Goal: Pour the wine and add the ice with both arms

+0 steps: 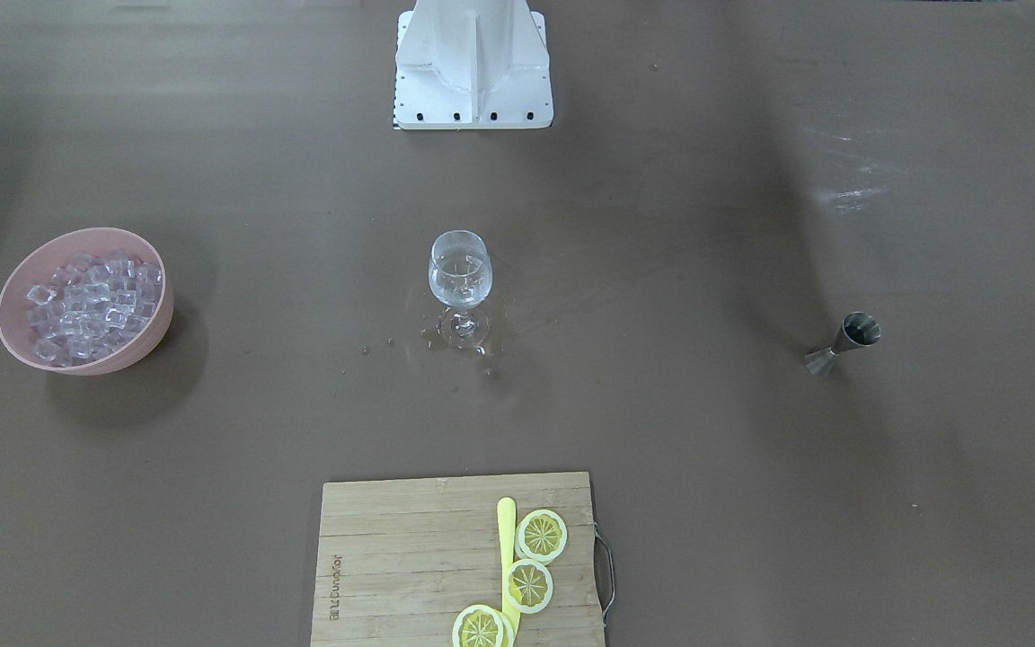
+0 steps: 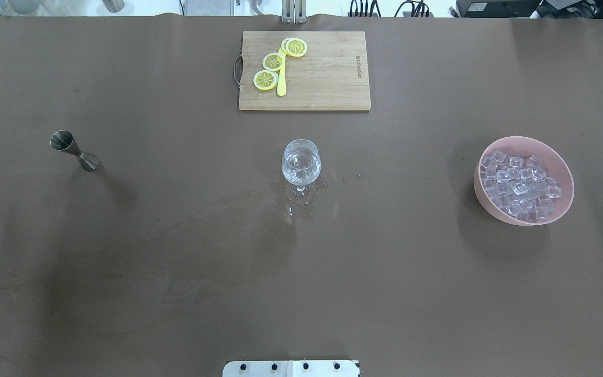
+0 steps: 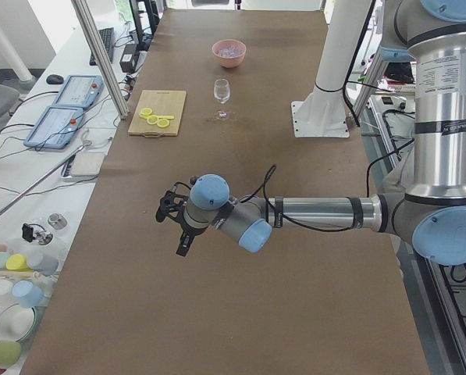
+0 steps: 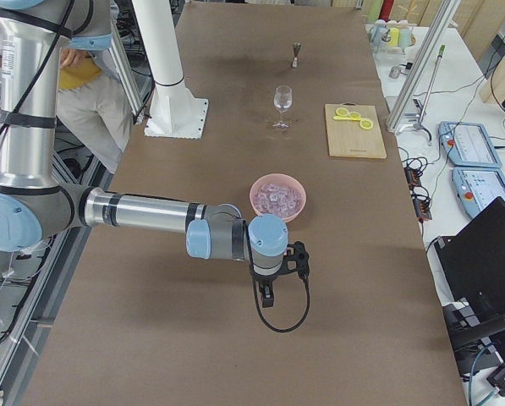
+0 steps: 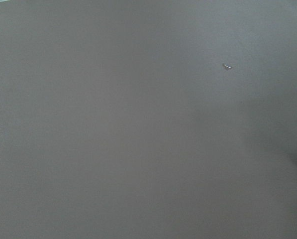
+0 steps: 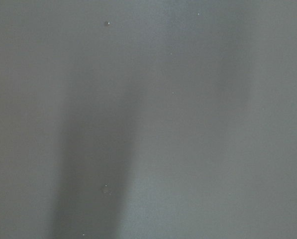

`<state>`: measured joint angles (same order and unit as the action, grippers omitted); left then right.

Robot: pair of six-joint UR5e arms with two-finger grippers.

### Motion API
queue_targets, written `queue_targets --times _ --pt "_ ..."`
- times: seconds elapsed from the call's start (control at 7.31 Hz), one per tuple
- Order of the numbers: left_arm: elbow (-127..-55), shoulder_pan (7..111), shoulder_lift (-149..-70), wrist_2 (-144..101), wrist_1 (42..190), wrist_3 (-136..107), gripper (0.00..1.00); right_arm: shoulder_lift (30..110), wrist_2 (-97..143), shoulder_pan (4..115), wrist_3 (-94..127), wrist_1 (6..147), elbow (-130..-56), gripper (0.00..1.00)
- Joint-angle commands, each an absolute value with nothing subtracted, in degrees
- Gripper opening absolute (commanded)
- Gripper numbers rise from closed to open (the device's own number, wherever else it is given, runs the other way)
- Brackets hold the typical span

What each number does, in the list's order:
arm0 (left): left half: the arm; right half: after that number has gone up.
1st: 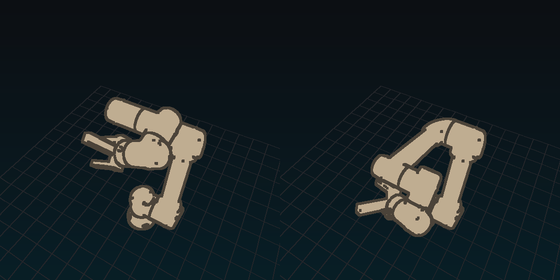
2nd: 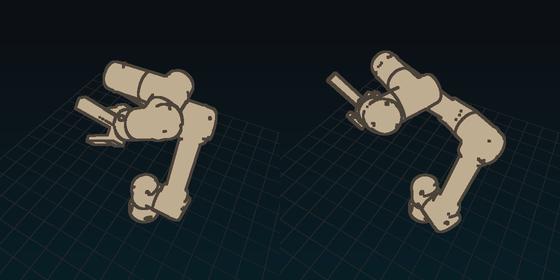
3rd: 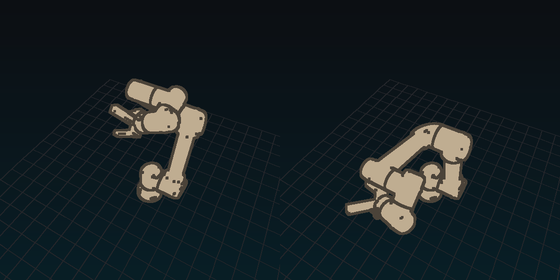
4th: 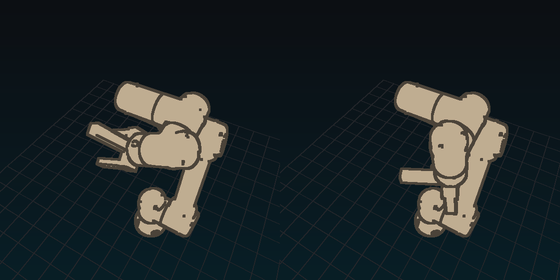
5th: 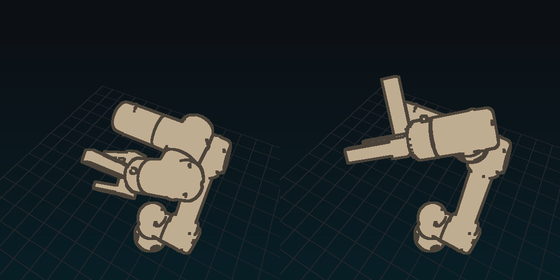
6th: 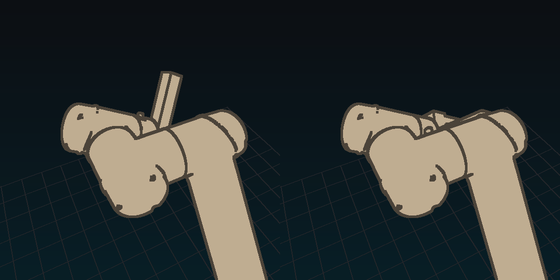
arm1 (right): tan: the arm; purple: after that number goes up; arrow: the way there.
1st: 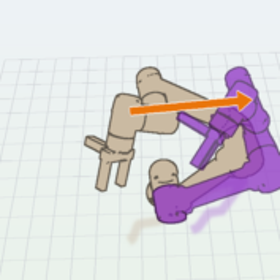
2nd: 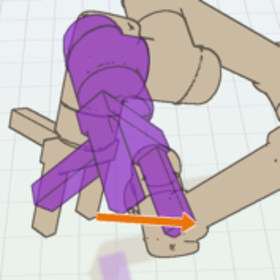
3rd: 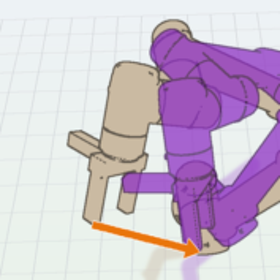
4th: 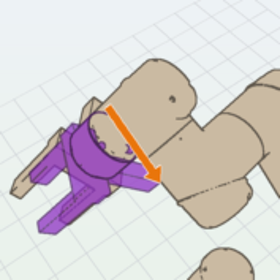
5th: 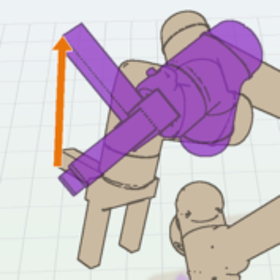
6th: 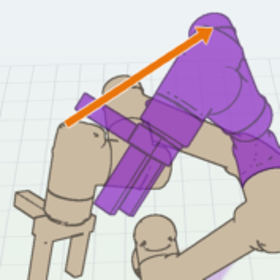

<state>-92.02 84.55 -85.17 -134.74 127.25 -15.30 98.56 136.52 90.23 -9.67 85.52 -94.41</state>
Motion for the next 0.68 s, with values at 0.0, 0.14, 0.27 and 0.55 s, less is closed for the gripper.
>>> queue_targets --times 0.0,0.14,0.27,0.55 --pt "-92.02 84.55 -84.99 -134.74 127.27 -15.29 0.98 98.44 136.58 89.91 -9.58 85.52 -94.39 1.00" --pt "-92.02 84.46 -84.90 -134.74 127.27 -15.29 0.98 98.44 136.58 89.91 -9.67 85.43 -94.57 1.00" --pt "-92.02 84.46 -84.90 -134.74 127.18 -15.29 0.98 98.44 136.58 89.91 -9.67 85.43 -94.66 1.00" --pt "-92.28 84.29 -84.99 -134.74 127.26 -15.38 0.98 98.44 136.67 89.91 -9.67 85.43 -94.75 1.00"
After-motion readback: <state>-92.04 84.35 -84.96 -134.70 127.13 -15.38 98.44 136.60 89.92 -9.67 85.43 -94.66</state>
